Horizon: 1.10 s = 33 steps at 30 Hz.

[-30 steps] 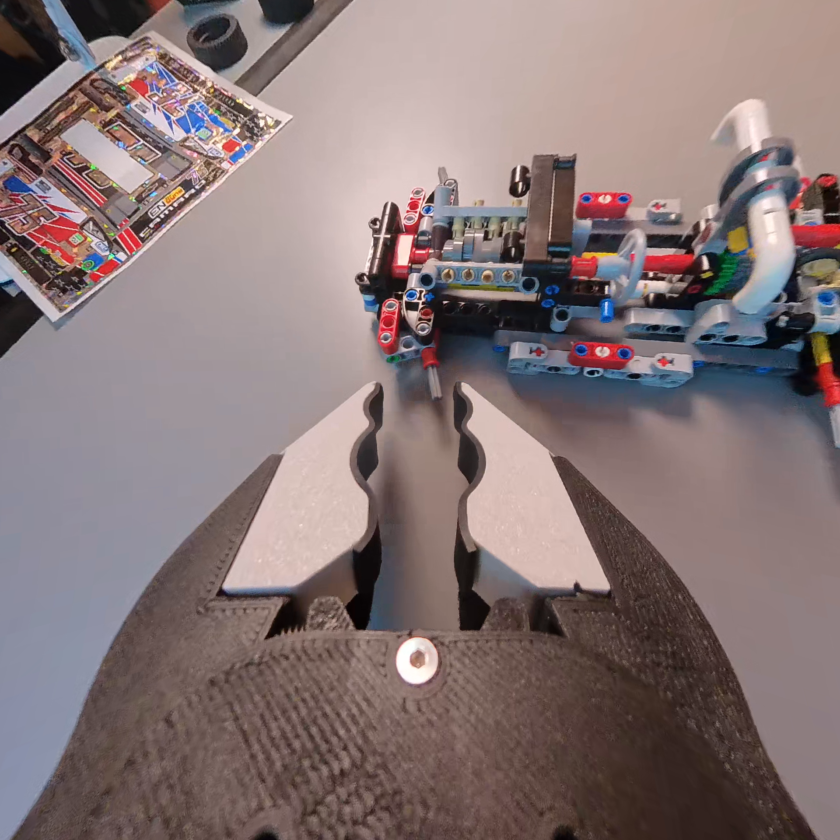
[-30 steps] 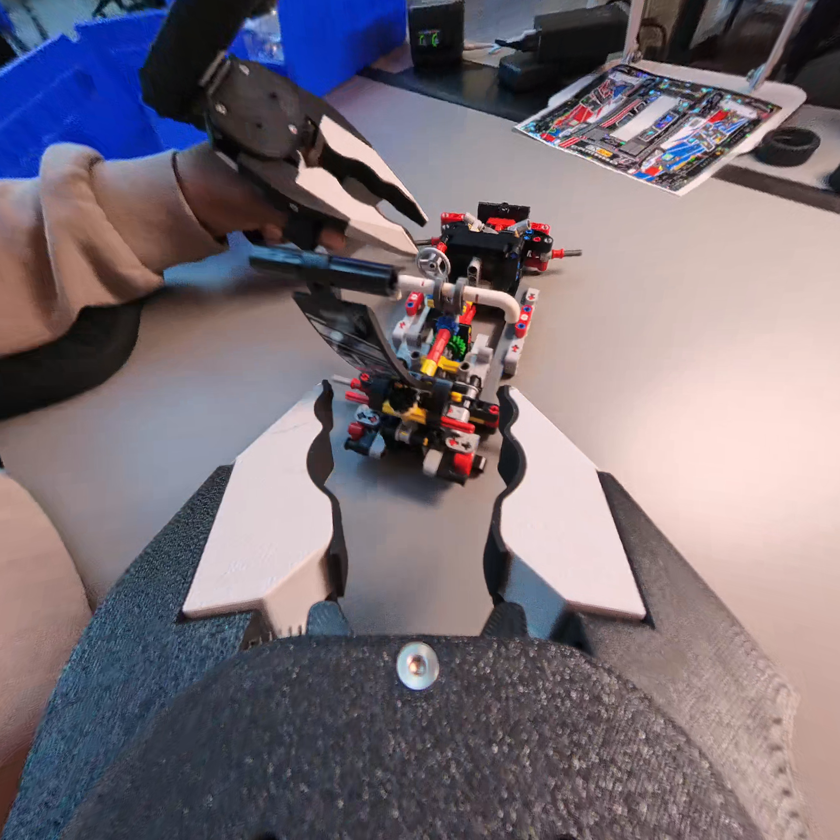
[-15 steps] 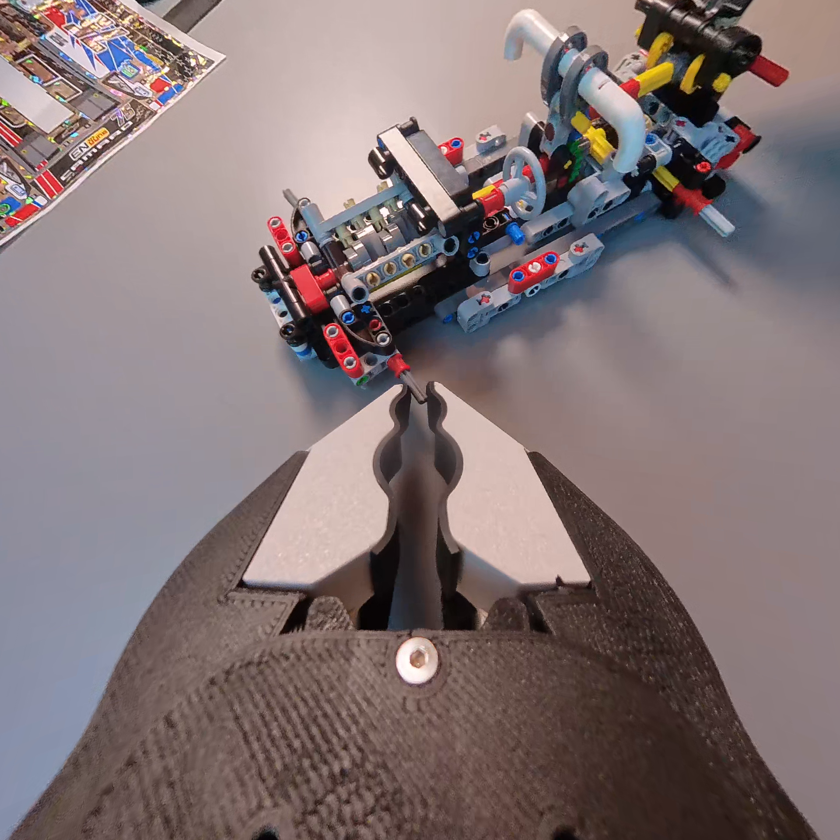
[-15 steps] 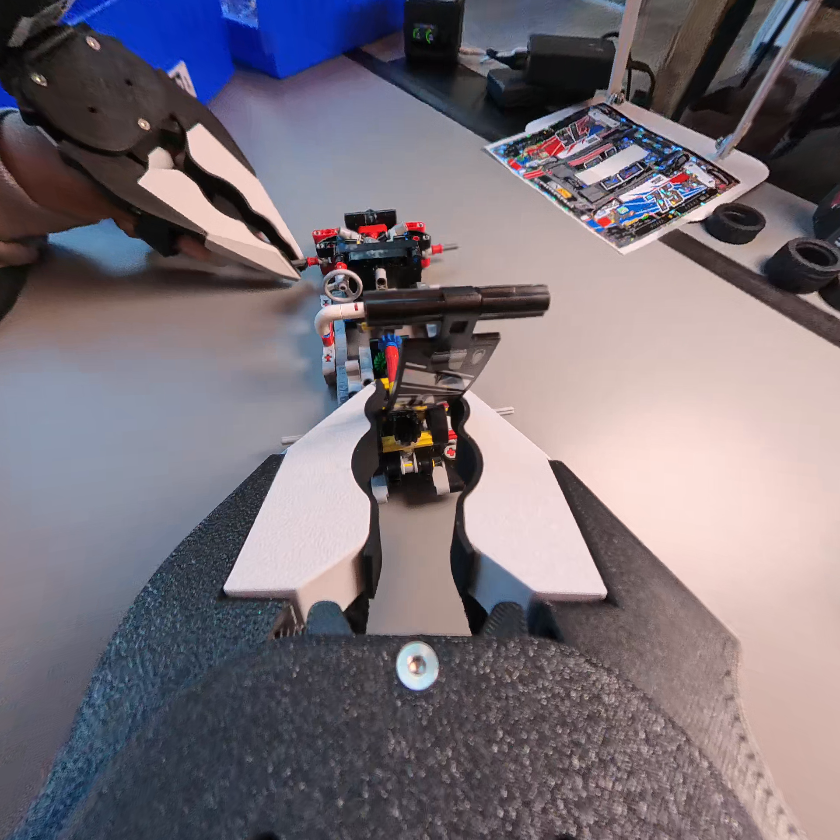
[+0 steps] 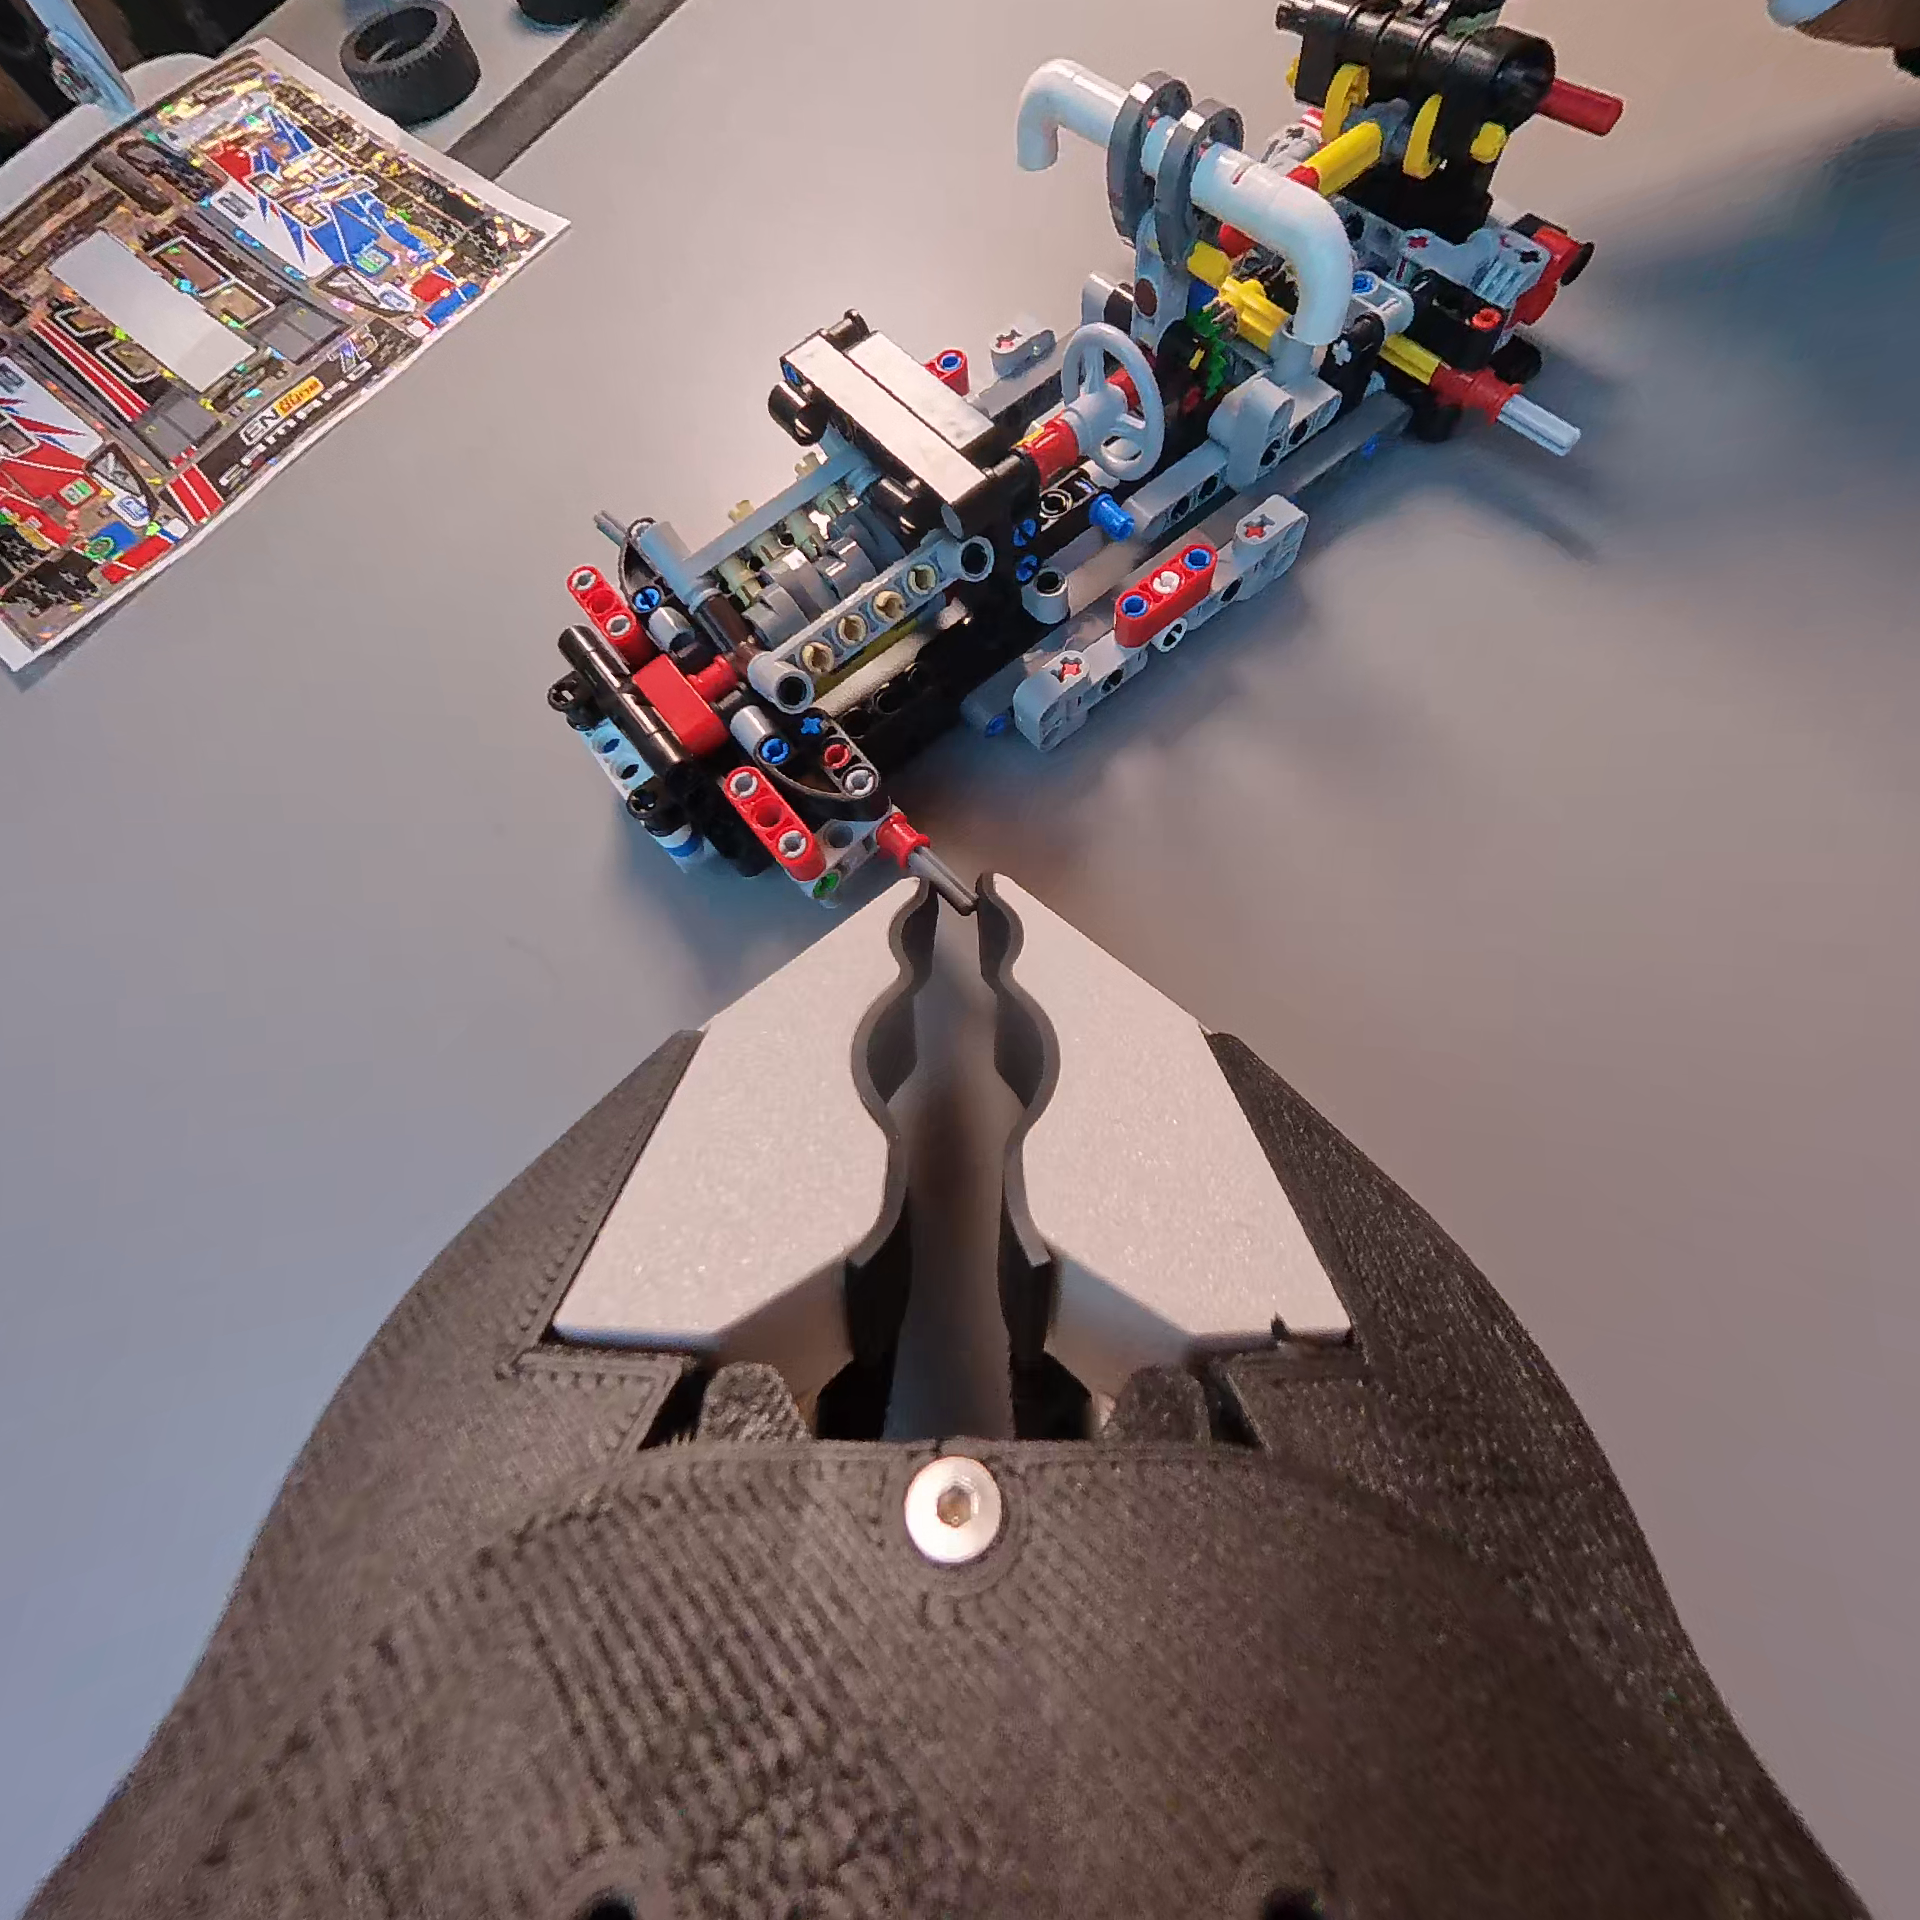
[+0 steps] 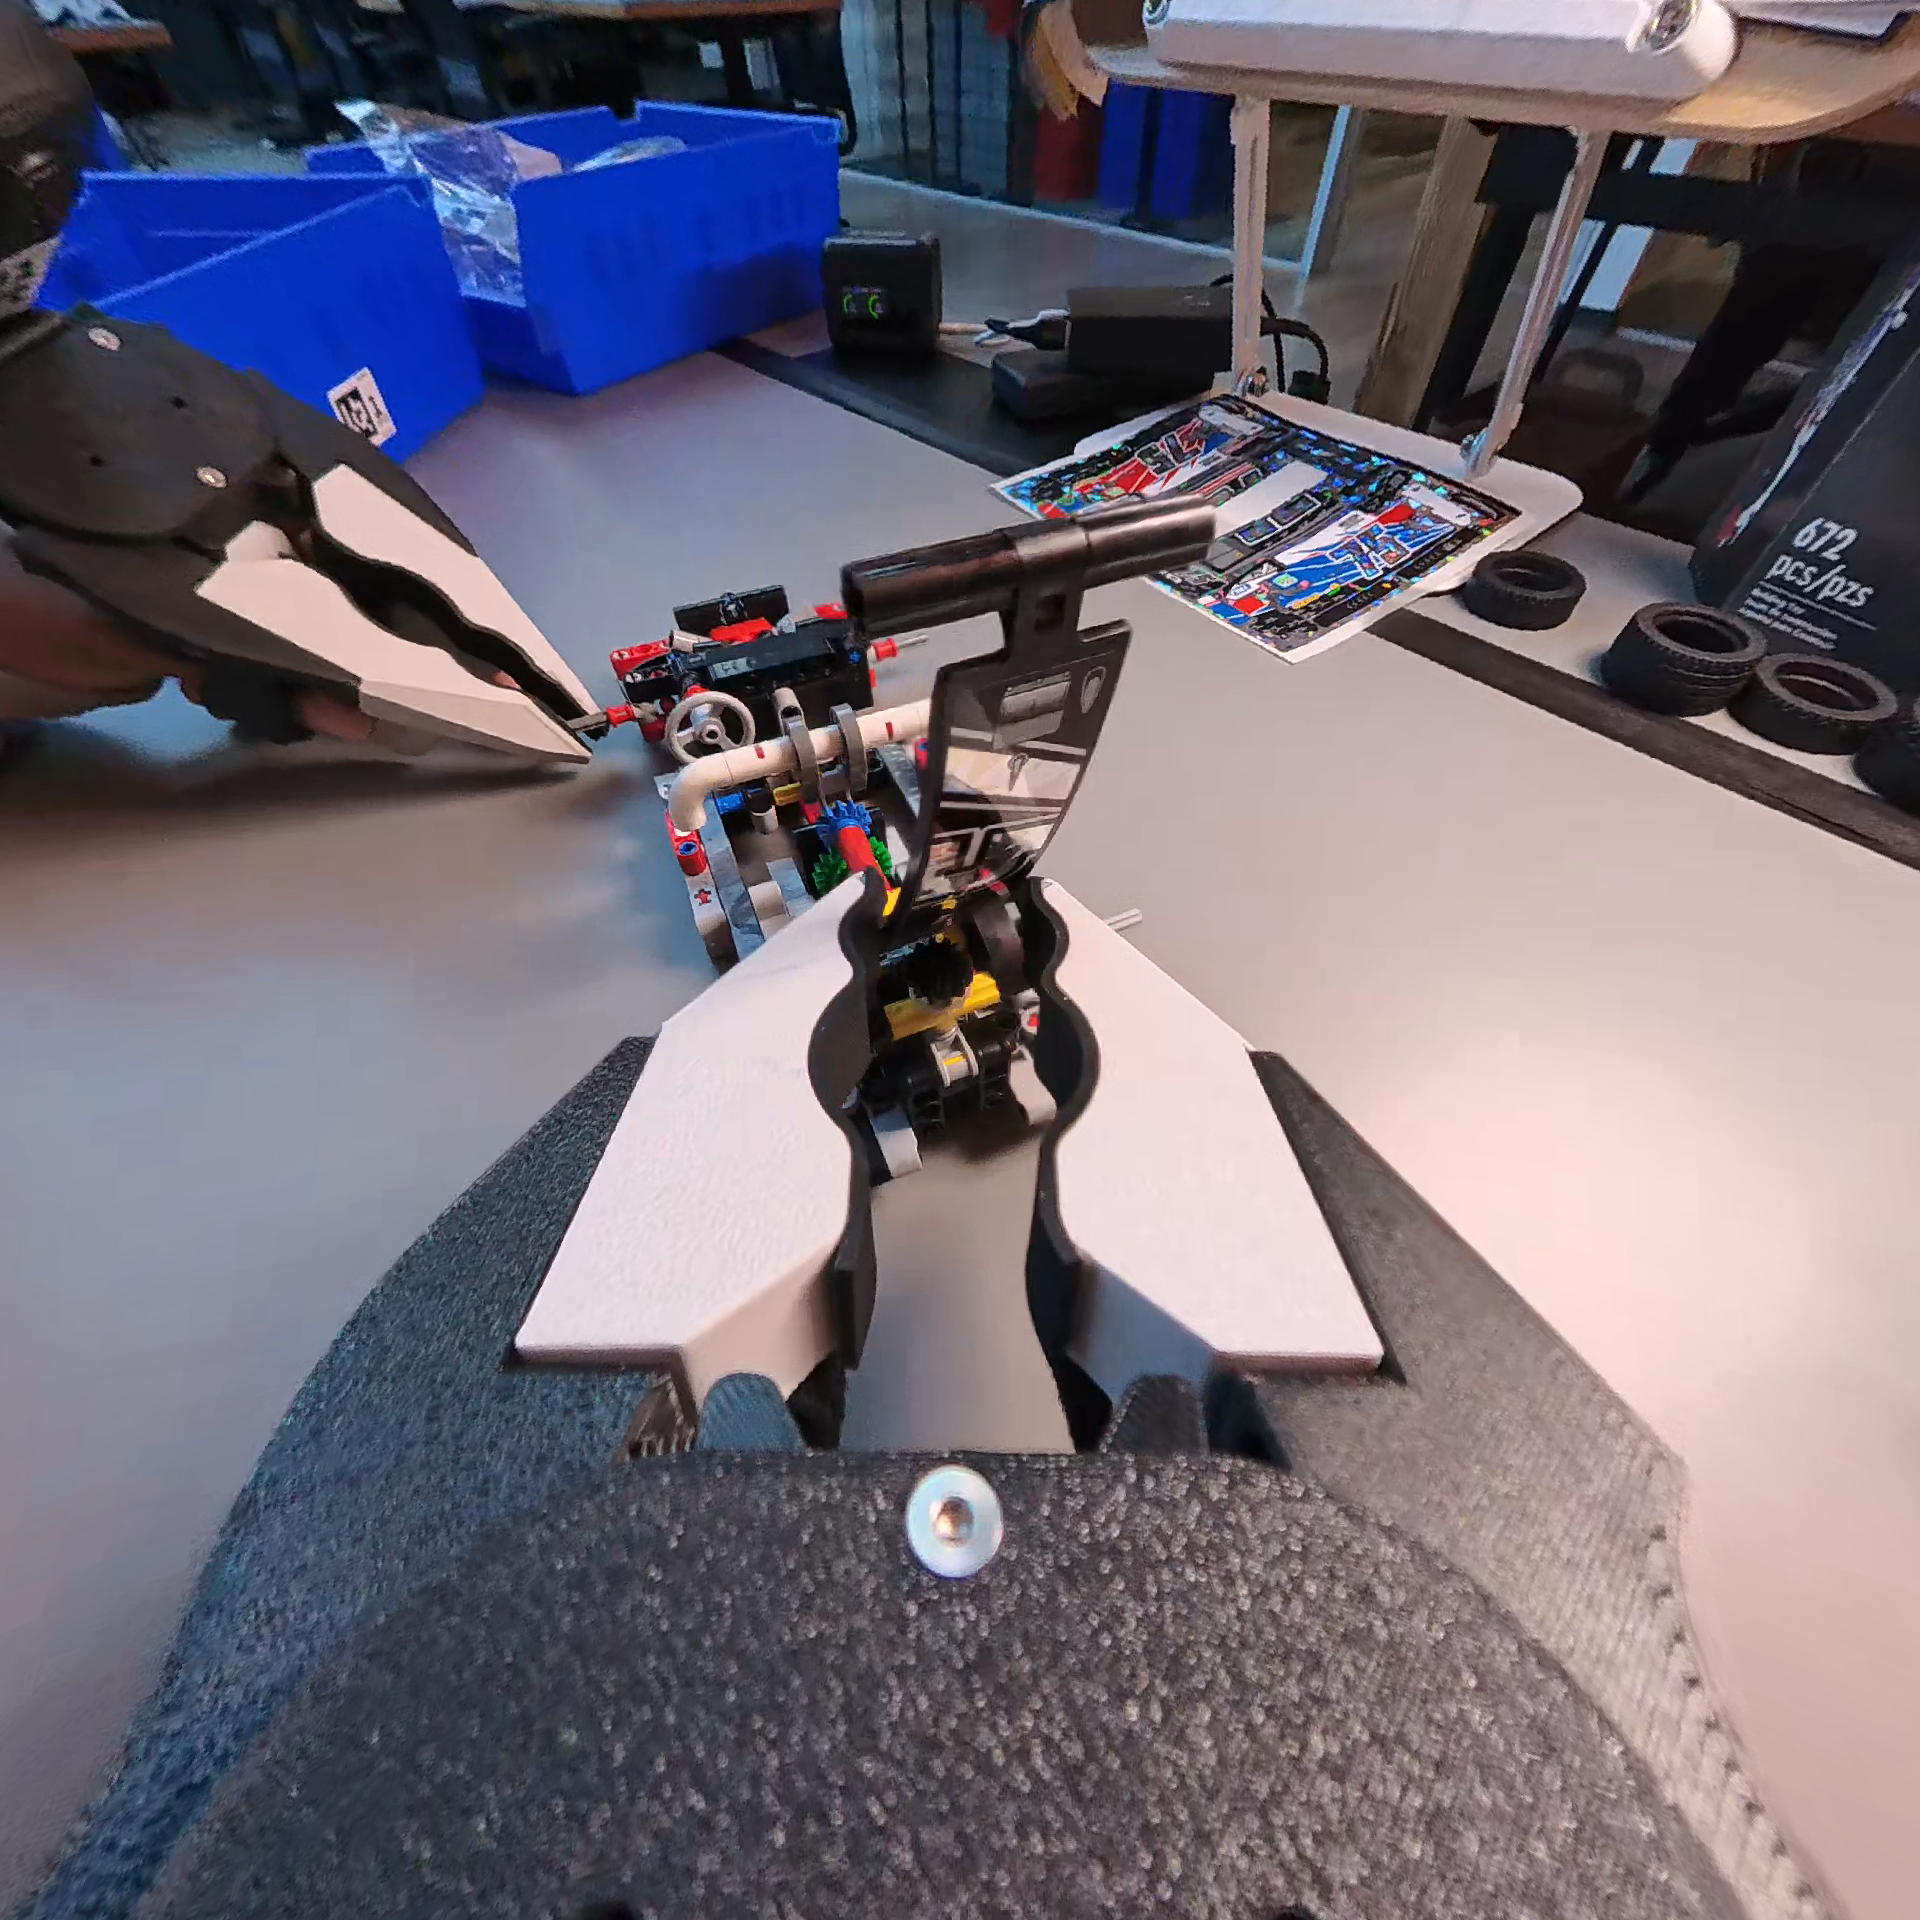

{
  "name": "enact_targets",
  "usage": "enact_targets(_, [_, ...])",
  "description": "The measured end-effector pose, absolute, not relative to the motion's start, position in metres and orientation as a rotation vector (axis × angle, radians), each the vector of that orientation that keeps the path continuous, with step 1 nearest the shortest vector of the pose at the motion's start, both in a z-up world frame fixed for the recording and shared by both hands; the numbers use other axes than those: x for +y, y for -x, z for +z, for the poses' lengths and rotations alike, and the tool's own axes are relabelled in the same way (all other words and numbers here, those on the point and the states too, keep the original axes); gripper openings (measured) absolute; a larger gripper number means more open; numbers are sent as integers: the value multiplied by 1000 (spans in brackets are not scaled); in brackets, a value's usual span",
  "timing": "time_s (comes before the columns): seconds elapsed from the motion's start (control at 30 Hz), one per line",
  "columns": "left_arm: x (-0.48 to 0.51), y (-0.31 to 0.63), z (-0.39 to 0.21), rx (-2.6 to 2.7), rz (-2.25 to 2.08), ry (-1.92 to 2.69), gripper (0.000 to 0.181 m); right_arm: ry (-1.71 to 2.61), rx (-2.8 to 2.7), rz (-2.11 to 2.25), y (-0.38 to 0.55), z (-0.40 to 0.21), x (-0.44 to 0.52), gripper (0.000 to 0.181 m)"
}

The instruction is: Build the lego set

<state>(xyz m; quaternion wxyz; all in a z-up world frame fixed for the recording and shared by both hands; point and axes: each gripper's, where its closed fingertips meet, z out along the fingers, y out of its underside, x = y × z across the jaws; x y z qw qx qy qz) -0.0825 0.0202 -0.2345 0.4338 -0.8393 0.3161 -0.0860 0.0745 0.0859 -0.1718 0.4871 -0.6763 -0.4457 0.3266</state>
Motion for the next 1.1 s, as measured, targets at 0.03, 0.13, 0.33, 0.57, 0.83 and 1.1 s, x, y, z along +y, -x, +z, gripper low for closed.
enact_targets(0.03, [20, 83, -235, 784, -220, 2093, 6, 1630, -1089, 769, -75, -171, 87, 26])
enact_targets(0.13, [20, 83, -234, 769, -234, 2098, 5, 1603, -1084, 735, -75, -170, 88, 25])
enact_targets(0.33, [23, 84, -233, 764, -176, 2081, 6, 1585, -1023, 588, -71, -169, 109, 24])
enact_targets(0.57, [24, 85, -227, 748, -171, 2047, 6, 1547, -941, 645, -80, -153, 108, 28])
enact_targets(0.83, [34, 100, -162, 525, -249, 1780, 28, 1300, -675, 801, -137, -65, 105, 31])
enact_targets(1.1, [45, 111, -127, 452, -176, 1626, 31, 1289, -734, 673, -112, -17, 173, 0])
